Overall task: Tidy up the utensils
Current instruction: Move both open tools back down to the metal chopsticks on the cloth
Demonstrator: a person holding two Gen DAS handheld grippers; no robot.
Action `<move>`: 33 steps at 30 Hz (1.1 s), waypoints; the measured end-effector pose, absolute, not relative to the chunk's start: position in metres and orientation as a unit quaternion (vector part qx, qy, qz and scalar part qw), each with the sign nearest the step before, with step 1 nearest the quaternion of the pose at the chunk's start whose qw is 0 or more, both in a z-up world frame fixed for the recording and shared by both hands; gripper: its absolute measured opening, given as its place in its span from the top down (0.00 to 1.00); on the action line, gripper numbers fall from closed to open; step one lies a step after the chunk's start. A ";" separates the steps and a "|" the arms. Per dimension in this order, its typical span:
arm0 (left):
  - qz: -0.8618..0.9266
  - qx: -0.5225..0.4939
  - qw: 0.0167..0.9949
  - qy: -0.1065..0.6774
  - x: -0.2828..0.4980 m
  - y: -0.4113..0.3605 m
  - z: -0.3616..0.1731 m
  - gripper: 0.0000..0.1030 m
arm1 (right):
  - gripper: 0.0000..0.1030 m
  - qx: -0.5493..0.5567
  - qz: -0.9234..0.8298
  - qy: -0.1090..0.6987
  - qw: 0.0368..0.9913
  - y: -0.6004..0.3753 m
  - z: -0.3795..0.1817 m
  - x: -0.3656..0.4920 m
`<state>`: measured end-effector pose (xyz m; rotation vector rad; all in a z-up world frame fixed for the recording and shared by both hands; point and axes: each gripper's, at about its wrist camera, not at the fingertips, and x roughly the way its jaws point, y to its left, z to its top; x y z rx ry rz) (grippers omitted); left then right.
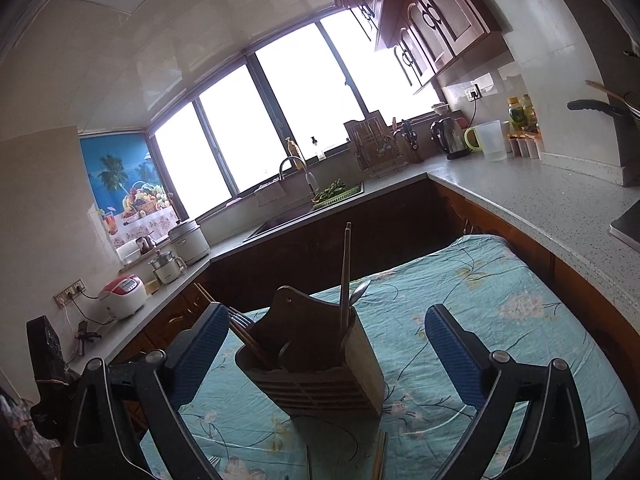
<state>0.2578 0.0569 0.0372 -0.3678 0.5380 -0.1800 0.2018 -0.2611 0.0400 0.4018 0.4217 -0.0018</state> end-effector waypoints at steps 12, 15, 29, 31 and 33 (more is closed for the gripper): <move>-0.085 -0.174 0.931 0.308 0.202 0.066 0.032 0.17 | 0.03 0.195 -0.012 0.249 0.948 -0.259 0.019 0.154; -0.086 -0.178 0.926 0.321 0.194 0.067 0.029 0.17 | 0.03 0.199 -0.012 0.266 0.943 -0.259 0.008 0.146; -0.084 -0.167 0.911 0.367 0.180 0.058 0.014 0.17 | 0.04 0.176 -0.013 0.324 0.929 -0.243 -0.035 0.125; -0.088 -0.160 0.911 0.369 0.179 0.054 0.013 0.17 | 0.07 0.167 -0.009 0.327 0.930 -0.240 -0.036 0.126; -0.094 -0.155 0.911 0.371 0.180 0.049 0.012 0.18 | 0.14 0.160 -0.006 0.332 0.930 -0.236 -0.036 0.128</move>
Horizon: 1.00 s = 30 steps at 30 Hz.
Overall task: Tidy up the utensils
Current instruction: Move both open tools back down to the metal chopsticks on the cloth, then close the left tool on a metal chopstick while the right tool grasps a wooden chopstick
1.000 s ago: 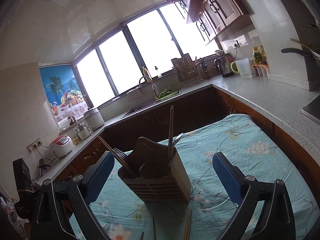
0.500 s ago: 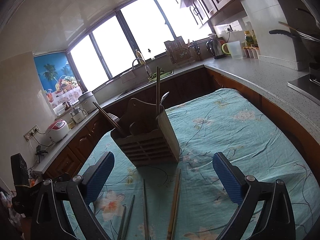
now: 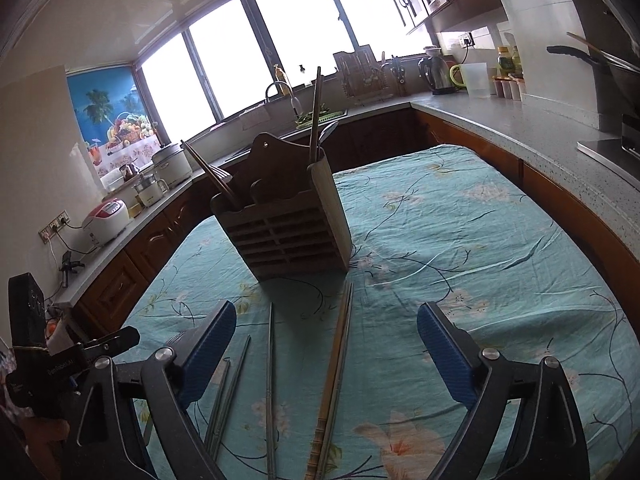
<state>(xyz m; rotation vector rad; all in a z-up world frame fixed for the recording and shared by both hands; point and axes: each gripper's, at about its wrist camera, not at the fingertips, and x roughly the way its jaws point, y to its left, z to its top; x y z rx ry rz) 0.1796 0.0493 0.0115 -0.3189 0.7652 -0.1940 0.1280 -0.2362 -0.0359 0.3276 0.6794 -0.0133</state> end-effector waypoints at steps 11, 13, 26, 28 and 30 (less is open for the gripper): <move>-0.130 -0.126 0.898 0.402 0.199 0.023 -0.001 0.29 | 0.33 0.164 0.006 0.363 0.917 -0.234 -0.048 0.145; -0.137 -0.124 0.892 0.412 0.205 0.019 -0.004 0.34 | 0.41 0.162 0.011 0.373 0.914 -0.233 -0.052 0.152; -0.173 -0.091 0.866 0.459 0.249 -0.014 -0.025 0.62 | 0.79 0.160 0.039 0.448 0.879 -0.227 -0.100 0.210; -0.175 -0.086 0.863 0.465 0.254 -0.018 -0.029 0.64 | 0.81 0.159 0.038 0.454 0.876 -0.227 -0.106 0.216; -0.178 -0.083 0.860 0.471 0.260 -0.022 -0.033 0.68 | 0.83 0.156 0.040 0.459 0.874 -0.228 -0.110 0.222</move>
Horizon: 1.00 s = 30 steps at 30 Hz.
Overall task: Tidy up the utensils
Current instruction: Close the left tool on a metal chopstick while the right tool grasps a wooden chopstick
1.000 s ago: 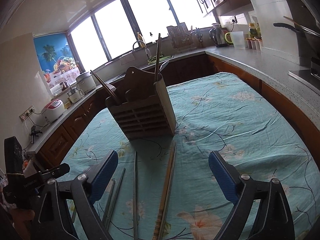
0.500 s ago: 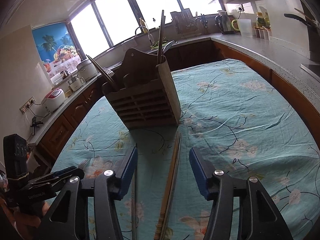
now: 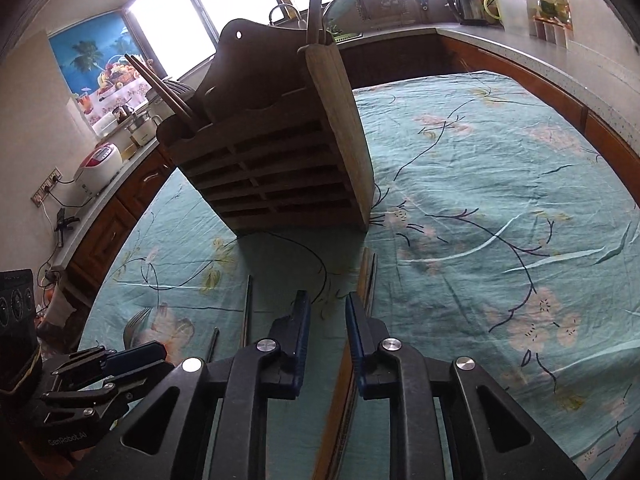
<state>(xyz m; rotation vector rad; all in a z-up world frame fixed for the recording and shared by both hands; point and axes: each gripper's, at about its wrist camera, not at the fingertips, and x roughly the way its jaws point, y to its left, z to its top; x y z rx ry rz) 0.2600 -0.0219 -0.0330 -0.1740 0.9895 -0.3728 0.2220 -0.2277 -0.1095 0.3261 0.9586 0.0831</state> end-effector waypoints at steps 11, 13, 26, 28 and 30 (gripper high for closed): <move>-0.186 -0.065 0.845 0.497 0.282 -0.039 -0.056 0.83 | 0.86 0.121 0.032 0.481 0.868 -0.226 -0.124 0.243; -0.188 -0.066 0.846 0.495 0.283 -0.040 -0.058 0.83 | 0.86 0.116 0.029 0.483 0.868 -0.227 -0.124 0.245; -0.177 -0.051 0.848 0.496 0.290 -0.045 -0.059 0.94 | 0.89 0.045 0.008 0.493 0.869 -0.214 -0.126 0.252; -0.177 -0.058 0.849 0.495 0.291 -0.045 -0.060 0.94 | 0.91 0.050 0.006 0.492 0.869 -0.216 -0.126 0.251; -0.174 -0.058 0.850 0.494 0.289 -0.045 -0.058 0.95 | 0.93 0.064 0.007 0.490 0.869 -0.219 -0.126 0.251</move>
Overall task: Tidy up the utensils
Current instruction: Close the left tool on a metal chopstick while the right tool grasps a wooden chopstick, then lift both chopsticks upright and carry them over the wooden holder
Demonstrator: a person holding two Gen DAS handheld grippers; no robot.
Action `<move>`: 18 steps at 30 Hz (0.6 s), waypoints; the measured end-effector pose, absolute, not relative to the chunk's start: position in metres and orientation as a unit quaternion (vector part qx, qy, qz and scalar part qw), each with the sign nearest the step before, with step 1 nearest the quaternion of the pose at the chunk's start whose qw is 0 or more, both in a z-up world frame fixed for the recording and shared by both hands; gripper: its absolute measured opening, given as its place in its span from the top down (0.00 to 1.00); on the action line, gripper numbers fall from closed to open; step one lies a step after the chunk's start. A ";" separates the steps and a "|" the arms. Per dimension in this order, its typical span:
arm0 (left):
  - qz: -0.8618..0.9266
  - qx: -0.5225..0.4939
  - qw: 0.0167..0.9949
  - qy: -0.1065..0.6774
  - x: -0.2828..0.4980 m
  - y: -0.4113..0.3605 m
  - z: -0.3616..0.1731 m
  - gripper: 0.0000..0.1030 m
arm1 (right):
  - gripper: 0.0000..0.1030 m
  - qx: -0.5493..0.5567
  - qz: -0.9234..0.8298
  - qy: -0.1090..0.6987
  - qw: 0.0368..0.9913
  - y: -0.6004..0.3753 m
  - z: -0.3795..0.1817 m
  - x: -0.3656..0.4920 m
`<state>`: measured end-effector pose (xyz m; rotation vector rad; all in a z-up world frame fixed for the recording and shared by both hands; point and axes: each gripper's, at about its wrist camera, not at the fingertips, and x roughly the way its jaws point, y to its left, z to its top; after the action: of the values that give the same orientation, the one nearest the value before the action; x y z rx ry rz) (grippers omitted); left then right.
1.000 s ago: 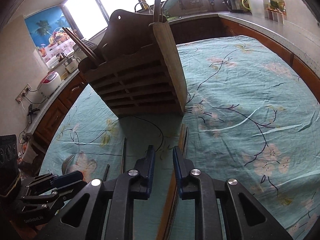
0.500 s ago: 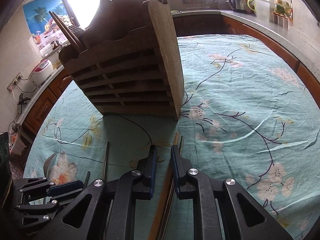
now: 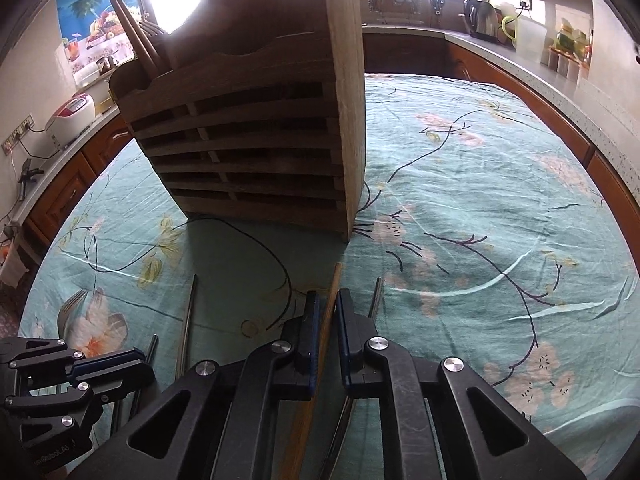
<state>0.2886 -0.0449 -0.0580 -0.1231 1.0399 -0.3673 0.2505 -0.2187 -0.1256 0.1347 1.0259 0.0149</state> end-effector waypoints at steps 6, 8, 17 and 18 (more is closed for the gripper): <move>-0.175 -0.073 0.853 0.486 0.282 -0.037 -0.049 0.97 | 0.95 0.115 0.019 0.471 0.874 -0.226 -0.109 0.236; -0.179 -0.080 0.857 0.477 0.277 -0.032 -0.040 0.97 | 0.95 0.123 0.024 0.459 0.880 -0.228 -0.097 0.228; -0.198 -0.100 0.880 0.419 0.242 -0.006 0.011 0.98 | 0.95 0.137 0.042 0.401 0.905 -0.228 -0.036 0.200; -0.200 -0.102 0.883 0.412 0.237 -0.003 0.017 0.98 | 0.95 0.138 0.045 0.394 0.907 -0.225 -0.030 0.197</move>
<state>0.2370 -0.0031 0.0170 -0.2120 0.8579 -0.4161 0.1966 -0.2249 -0.0303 0.2841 0.8141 0.0934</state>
